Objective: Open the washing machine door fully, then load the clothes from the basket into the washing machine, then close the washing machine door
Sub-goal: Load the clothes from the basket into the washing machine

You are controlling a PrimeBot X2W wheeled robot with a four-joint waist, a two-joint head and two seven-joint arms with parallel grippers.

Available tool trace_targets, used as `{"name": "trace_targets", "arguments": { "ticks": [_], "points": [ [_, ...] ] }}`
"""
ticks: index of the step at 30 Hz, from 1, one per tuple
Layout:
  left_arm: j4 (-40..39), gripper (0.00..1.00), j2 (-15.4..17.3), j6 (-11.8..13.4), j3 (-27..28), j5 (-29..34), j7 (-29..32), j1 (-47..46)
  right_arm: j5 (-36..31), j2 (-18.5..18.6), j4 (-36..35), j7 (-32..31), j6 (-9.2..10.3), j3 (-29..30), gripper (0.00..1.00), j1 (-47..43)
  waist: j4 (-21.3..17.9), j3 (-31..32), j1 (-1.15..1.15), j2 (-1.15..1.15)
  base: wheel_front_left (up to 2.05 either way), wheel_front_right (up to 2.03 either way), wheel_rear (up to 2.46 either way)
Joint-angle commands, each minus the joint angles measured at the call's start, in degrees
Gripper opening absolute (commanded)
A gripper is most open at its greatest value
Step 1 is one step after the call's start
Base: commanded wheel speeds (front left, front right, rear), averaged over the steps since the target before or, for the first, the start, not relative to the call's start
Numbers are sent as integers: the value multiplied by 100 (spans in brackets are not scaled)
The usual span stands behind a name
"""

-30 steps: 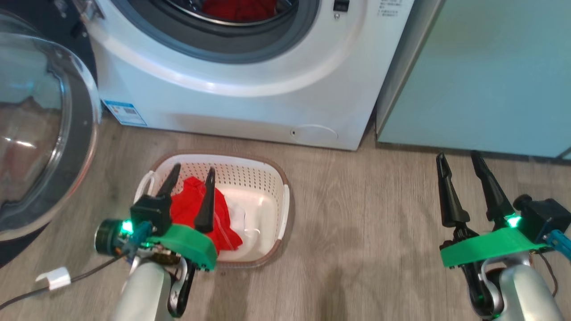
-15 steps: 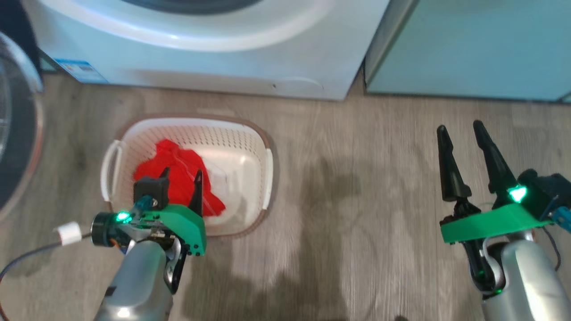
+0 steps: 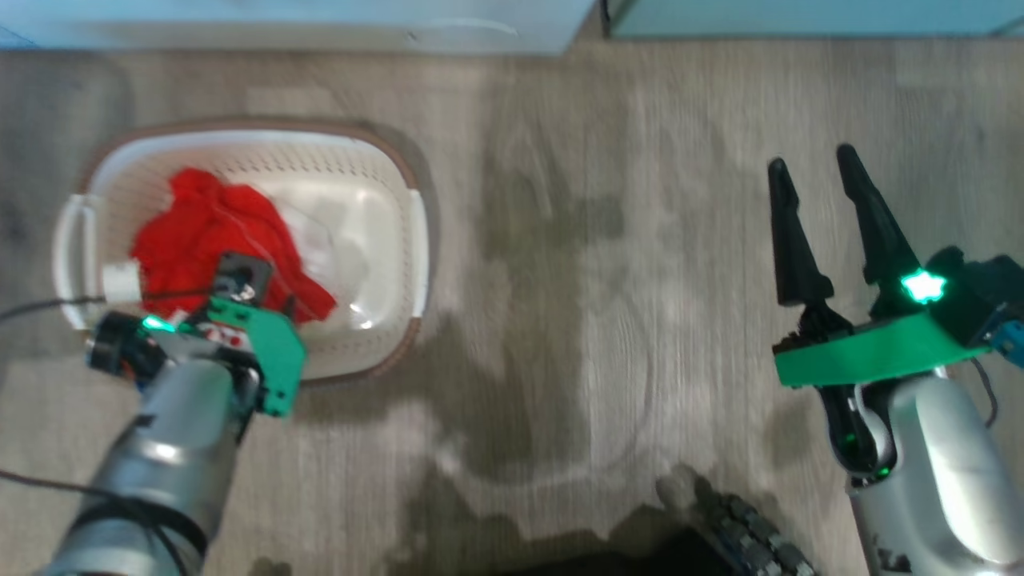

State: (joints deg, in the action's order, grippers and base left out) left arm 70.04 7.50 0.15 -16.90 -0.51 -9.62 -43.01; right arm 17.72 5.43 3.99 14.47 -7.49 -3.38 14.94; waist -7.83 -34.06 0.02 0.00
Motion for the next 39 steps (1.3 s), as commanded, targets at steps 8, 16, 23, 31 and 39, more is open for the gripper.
{"name": "trace_targets", "arguments": {
  "ticks": [8,16,23,31,39],
  "points": [
    [286,100,690,-125,-207,280,618,-626,139,-122,-285,53,0,-197,100,186,-473,-982,-2,0,0,0,0],
    [347,100,1053,-223,-732,748,1003,-1010,170,-168,-328,53,0,-320,100,328,-582,-1459,-2,0,0,0,0],
    [371,100,1283,-363,-914,839,1367,-1353,388,-217,-341,53,0,-469,100,474,-725,-1891,-2,0,0,0,0],
    [382,100,1512,-480,-1071,876,1643,-1606,617,-242,-381,53,0,-461,100,622,-852,-2351,-2,0,0,0,0],
    [386,100,1469,-459,-1232,910,1771,-1832,740,-252,-456,53,0,-514,100,731,-807,-2626,-2,0,0,0,0]
  ]
}}
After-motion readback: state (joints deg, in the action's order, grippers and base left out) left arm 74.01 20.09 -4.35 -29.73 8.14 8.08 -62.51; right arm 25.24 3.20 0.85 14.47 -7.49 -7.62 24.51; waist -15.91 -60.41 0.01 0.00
